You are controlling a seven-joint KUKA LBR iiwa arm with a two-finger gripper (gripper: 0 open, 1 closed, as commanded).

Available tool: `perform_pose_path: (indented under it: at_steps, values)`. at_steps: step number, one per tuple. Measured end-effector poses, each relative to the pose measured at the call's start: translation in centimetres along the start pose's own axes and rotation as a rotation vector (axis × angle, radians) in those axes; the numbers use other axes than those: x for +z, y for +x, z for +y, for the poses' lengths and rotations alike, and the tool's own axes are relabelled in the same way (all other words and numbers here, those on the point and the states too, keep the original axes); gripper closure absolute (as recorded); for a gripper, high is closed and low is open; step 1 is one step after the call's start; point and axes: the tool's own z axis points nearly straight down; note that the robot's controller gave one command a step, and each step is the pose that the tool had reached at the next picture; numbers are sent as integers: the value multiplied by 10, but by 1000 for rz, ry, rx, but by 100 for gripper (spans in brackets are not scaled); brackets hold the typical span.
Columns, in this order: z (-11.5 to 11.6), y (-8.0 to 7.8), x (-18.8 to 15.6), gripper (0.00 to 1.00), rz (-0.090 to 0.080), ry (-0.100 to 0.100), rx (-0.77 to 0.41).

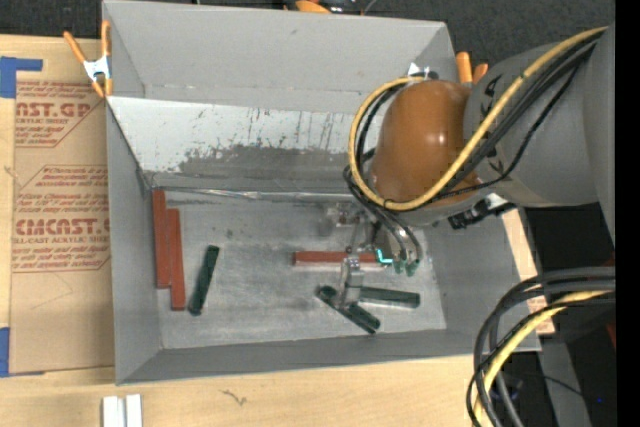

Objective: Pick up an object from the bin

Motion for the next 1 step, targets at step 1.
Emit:
perform_pose_path:
  at_steps: [1]
  values:
    - [-37, -34, 70, 0, -3, 2, -31]
